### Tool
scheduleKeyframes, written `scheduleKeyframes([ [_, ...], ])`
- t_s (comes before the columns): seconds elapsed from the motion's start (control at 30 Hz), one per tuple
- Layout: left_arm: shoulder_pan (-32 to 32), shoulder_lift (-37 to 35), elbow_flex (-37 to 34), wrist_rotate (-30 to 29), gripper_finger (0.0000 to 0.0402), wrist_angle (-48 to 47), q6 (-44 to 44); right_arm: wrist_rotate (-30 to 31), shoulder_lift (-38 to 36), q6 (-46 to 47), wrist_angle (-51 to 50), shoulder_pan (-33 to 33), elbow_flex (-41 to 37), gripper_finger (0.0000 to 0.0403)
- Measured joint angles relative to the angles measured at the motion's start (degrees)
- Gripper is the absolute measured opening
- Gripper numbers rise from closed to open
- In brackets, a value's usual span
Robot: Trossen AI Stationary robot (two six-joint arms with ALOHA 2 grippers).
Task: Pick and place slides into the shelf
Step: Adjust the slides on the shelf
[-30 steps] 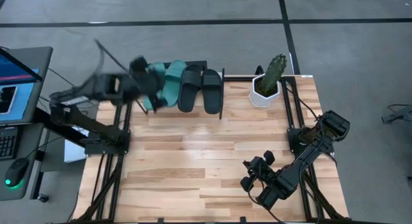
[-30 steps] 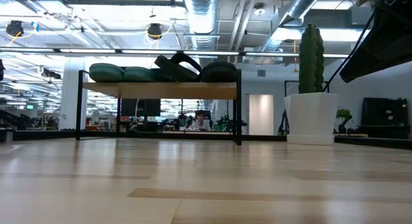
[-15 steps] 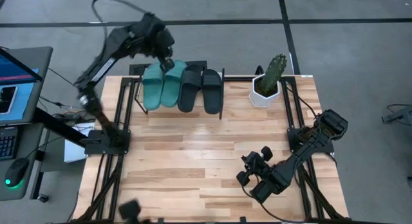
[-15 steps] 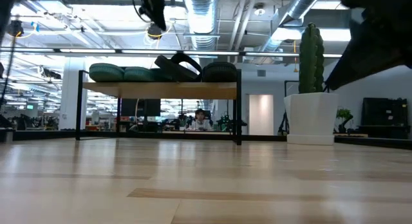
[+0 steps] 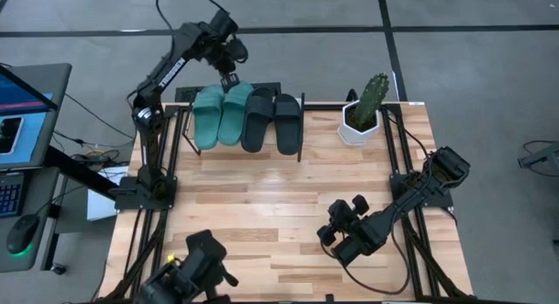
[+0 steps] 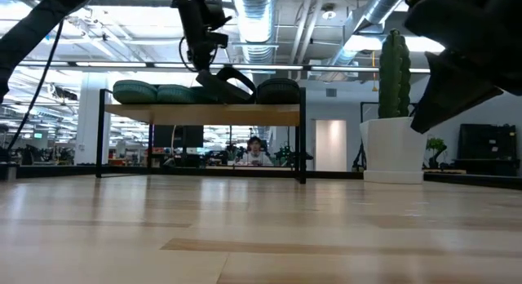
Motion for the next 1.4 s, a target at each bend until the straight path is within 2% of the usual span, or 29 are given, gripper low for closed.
scheduleKeyframes([
  [0.1, 0.7, 0.6, 0.0, 1.1, 0.0000, -1.8, 2.2, -0.1, 0.0, 0.0, 0.0, 0.0, 0.0, 0.0000],
  [0.37, 0.8, 0.7, -0.4, -5.7, 0.0000, 0.4, 6.3, -0.1, 0.0, 0.0, 0.5, 0.1, 0.0, 0.0000],
  [0.73, -0.8, 6.5, -0.4, -6.7, 0.0000, -0.9, 11.9, -0.3, 0.0, 0.1, 0.7, 1.2, 0.0, 0.0000],
  [0.87, -1.4, 7.9, -0.4, -6.6, 0.0000, -0.9, 13.1, -0.4, 0.0, 0.1, 0.7, 1.5, 0.0, 0.0000],
  [1.1, -1.7, 8.2, -0.4, -2.7, 0.0000, -5.1, 13.4, -0.5, 0.0, 0.1, 0.8, 1.6, 0.0, 0.0000],
  [1.4, -1.3, 8.2, -0.4, -2.5, 0.0000, -9.8, 9.1, -0.5, 0.0, 0.1, 0.9, 1.6, 0.0, 0.0000],
])
